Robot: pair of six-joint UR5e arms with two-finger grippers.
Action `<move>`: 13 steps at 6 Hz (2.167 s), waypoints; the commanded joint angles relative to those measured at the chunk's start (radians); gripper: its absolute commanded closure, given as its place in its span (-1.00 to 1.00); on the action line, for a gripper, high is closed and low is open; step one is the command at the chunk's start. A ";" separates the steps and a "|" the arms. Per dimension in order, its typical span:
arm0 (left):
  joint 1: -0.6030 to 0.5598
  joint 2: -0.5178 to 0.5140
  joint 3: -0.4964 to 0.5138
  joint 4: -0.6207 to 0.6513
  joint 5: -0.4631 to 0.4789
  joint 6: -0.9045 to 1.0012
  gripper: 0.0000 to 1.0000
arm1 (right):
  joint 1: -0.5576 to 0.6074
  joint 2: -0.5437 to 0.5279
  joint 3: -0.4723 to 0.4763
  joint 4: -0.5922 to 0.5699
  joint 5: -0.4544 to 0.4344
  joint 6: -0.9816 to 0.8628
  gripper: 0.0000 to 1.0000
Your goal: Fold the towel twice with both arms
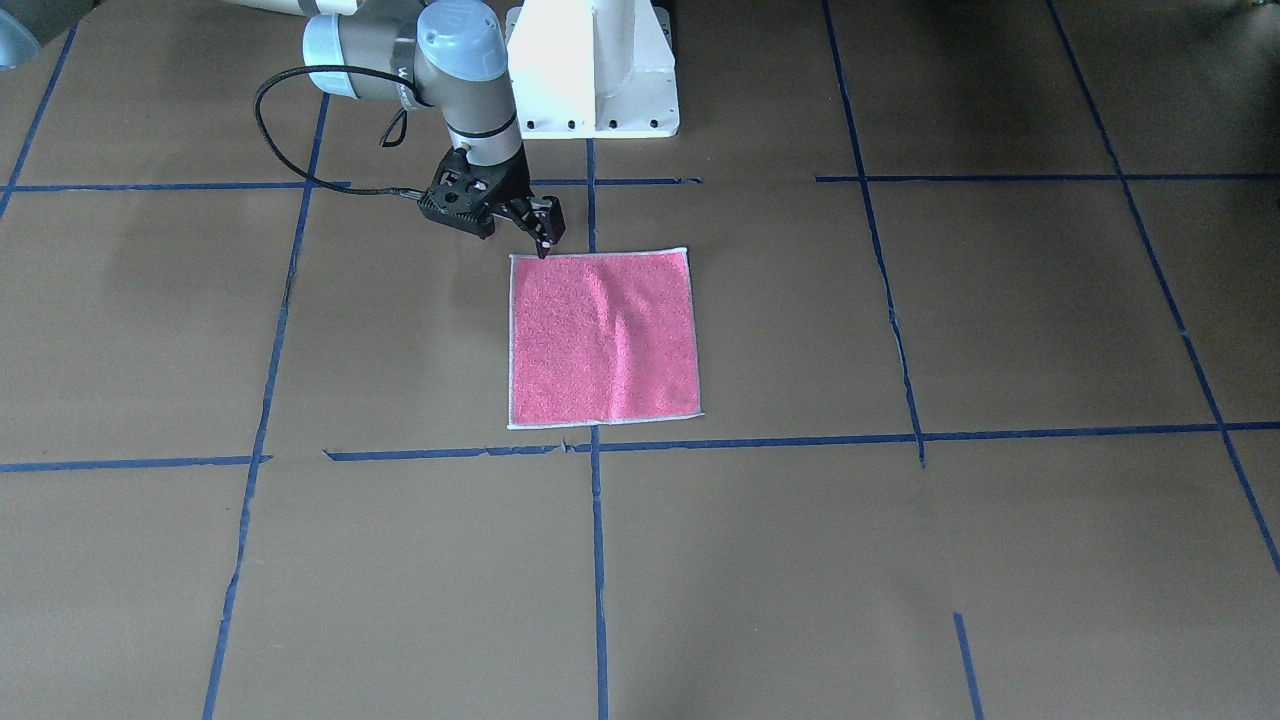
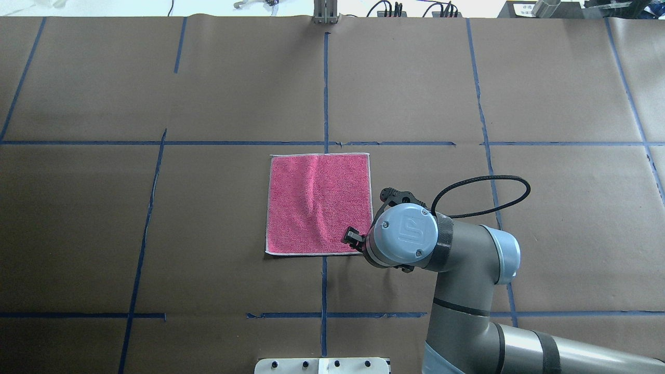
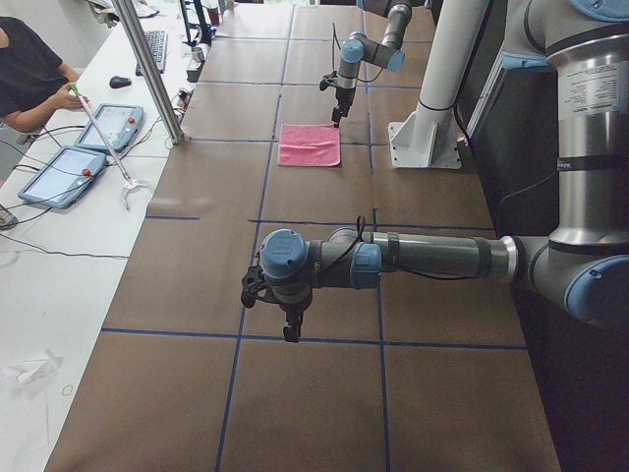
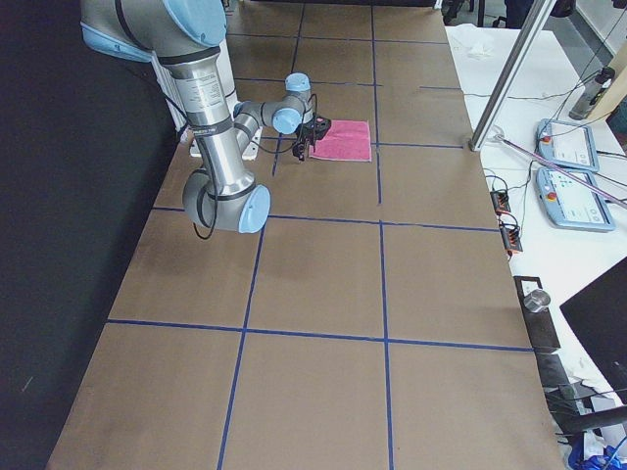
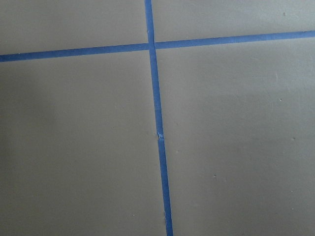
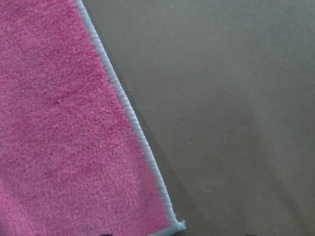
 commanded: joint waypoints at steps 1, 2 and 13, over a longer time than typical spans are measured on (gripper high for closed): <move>0.000 0.000 0.002 0.000 0.000 0.000 -1.00 | 0.001 0.003 -0.021 0.000 0.000 -0.005 -0.83; 0.000 0.000 0.000 0.000 -0.002 0.000 -1.00 | 0.004 0.015 -0.021 0.000 0.000 -0.001 -0.80; 0.160 -0.032 -0.008 -0.224 -0.109 -0.448 -1.00 | 0.022 0.015 0.022 -0.011 0.004 0.001 0.92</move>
